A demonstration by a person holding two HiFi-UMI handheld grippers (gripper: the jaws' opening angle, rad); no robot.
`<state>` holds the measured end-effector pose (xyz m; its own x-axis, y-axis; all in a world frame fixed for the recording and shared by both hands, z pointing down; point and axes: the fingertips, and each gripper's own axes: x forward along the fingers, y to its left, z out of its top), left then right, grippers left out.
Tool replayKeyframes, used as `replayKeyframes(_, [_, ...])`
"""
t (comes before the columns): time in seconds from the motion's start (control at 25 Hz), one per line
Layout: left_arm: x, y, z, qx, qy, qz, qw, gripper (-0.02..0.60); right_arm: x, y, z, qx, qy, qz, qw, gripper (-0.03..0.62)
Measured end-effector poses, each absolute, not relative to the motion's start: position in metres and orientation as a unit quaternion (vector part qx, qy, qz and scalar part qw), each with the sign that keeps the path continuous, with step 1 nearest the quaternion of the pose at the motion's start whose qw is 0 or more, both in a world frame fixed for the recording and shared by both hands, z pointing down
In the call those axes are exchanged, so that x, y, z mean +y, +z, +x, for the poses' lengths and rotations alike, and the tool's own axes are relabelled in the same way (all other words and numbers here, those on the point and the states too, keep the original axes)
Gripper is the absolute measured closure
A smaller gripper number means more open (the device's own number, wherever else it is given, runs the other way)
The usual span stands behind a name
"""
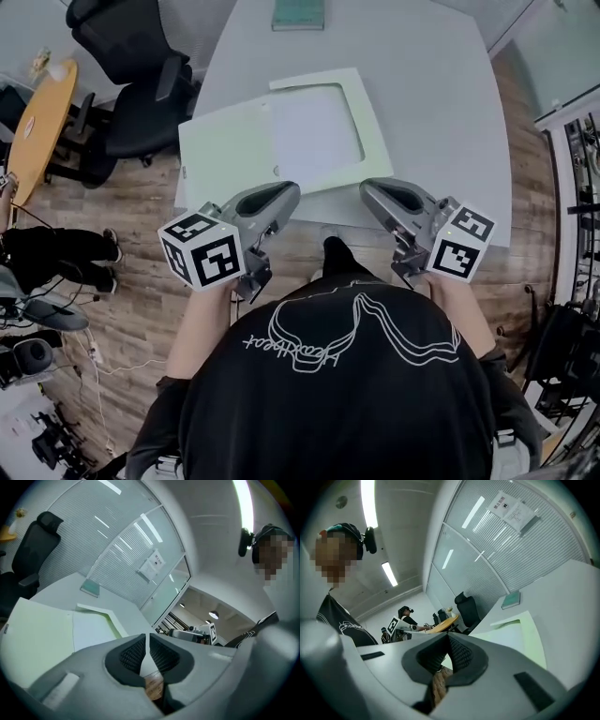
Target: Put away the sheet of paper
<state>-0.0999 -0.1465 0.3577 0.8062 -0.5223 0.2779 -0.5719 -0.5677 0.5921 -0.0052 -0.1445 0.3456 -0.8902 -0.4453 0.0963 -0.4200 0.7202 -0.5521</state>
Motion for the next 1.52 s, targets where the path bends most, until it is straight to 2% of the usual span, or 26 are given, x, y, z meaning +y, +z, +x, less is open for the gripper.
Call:
replayKeyframes(0.4, [-0.094,0.335,-0.094,-0.304,0.042,0.919,0.246,0.568,-0.097,0.336,-0.014,0.939,-0.253,-0.232,0.016,0.586])
replayKeyframes(1.52, [-0.089,0.331,-0.074,-0.282,0.076,0.929,0.226,0.569,-0.085,0.332,-0.008,0.941,-0.226,-0.251,0.002,0.586])
